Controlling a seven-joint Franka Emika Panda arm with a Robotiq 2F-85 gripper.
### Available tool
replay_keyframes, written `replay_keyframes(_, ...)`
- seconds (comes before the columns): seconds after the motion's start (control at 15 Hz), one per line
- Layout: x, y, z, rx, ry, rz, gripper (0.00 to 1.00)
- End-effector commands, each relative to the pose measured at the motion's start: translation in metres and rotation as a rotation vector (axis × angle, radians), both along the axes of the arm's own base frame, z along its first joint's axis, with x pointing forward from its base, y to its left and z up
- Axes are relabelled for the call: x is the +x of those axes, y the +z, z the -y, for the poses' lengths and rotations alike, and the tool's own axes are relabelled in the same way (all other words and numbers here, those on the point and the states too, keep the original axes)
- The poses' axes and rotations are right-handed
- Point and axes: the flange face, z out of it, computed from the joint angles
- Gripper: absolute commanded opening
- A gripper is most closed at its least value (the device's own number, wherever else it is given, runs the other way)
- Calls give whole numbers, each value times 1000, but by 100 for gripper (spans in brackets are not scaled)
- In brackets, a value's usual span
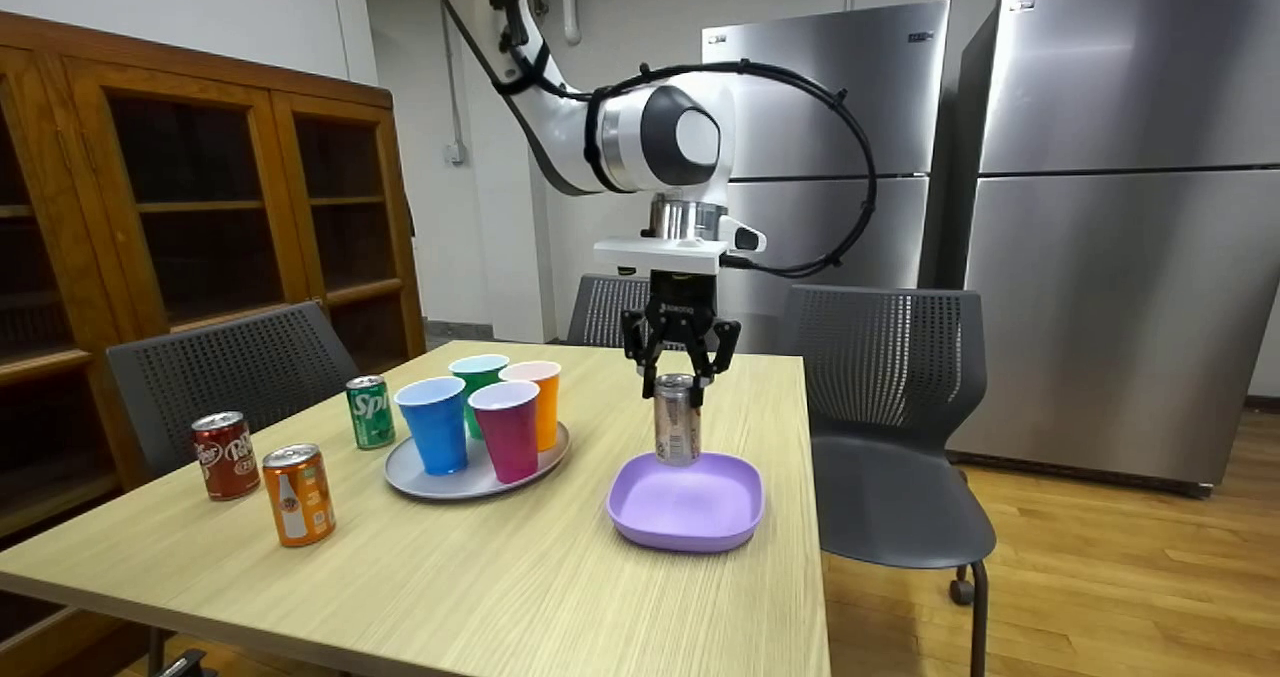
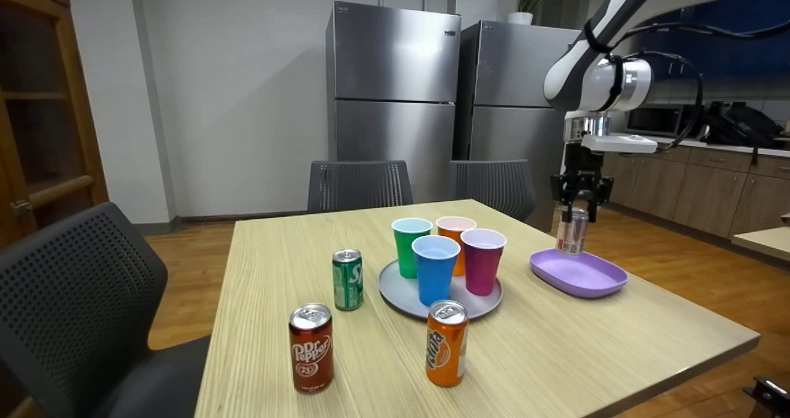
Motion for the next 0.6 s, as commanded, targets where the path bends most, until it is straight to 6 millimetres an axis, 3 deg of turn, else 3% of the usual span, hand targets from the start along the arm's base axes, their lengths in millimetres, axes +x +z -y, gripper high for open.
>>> replay_keyframes(0.0, 15, -1, 13, 7, -32, 6, 37)
replay_keyframes(0.53, 18, -22, 37, -4, -84, 1, 37)
